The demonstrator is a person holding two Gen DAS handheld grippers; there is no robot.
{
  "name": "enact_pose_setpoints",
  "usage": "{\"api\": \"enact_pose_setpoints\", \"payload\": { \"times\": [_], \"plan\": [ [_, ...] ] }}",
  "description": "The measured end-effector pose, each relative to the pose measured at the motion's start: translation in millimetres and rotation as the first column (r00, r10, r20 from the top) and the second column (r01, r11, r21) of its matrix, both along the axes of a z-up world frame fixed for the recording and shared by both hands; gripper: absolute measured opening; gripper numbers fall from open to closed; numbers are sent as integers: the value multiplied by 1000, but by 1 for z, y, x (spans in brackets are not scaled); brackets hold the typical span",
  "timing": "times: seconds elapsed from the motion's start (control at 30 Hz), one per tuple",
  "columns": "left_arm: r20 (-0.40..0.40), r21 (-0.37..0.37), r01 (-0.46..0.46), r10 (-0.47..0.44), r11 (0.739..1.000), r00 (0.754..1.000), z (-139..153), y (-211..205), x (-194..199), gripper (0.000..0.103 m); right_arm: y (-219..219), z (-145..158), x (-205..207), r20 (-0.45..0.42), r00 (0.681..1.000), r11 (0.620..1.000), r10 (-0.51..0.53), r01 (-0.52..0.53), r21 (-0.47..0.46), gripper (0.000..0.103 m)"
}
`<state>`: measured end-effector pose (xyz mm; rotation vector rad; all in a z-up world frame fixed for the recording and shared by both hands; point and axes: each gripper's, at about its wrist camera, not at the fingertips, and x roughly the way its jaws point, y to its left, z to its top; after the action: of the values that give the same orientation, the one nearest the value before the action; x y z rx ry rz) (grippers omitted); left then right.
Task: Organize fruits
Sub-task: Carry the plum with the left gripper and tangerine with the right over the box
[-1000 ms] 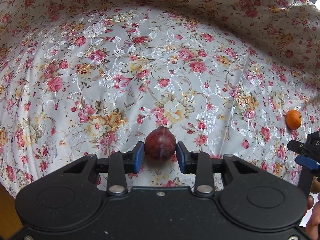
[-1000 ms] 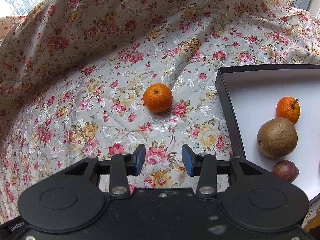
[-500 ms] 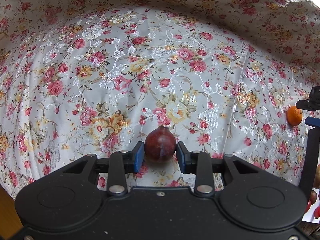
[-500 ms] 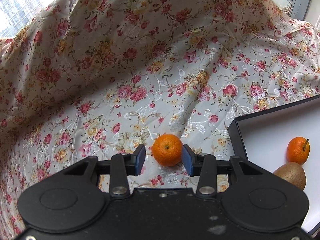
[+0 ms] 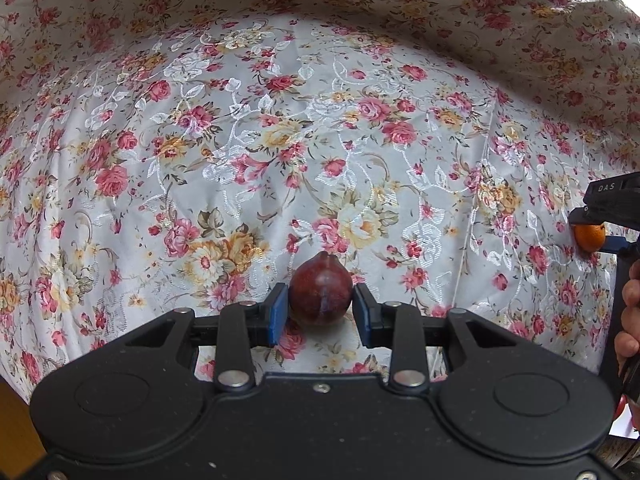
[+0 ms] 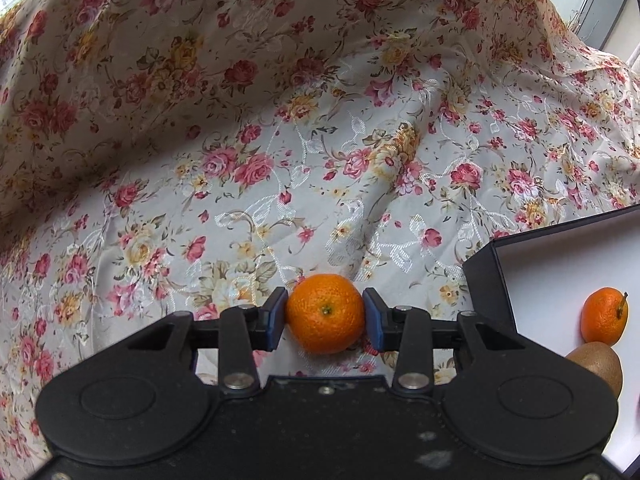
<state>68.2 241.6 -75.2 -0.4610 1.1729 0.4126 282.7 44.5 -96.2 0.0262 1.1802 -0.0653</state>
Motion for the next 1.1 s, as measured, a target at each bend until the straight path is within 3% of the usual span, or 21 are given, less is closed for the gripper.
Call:
{"api": "enact_pose_setpoints", "payload": {
  "times": [0.3, 0.67, 0.77, 0.87, 1.1],
  "plan": [
    [-4, 46, 33, -33, 998, 999, 1, -7, 1, 44, 3, 24, -73, -50, 991, 986, 123, -117, 115, 41],
    [-1, 91, 60, -60, 994, 998, 2, -16, -4, 44, -20, 64, -189, 7, 977, 968, 214, -213, 133, 41],
    [2, 88, 52, -52, 995, 999, 3, -16, -6, 43, -36, 65, -206, 46, 978, 966, 205, -210, 150, 41],
    [3, 90, 43, -44, 995, 999, 4, -18, -5, 43, -44, 64, -216, 38, 981, 978, 188, -190, 90, 41],
    [12, 88, 31, -33, 996, 999, 7, -32, -5, 43, -68, 73, -223, 83, 978, 967, 192, -203, 152, 41]
  ]
}}
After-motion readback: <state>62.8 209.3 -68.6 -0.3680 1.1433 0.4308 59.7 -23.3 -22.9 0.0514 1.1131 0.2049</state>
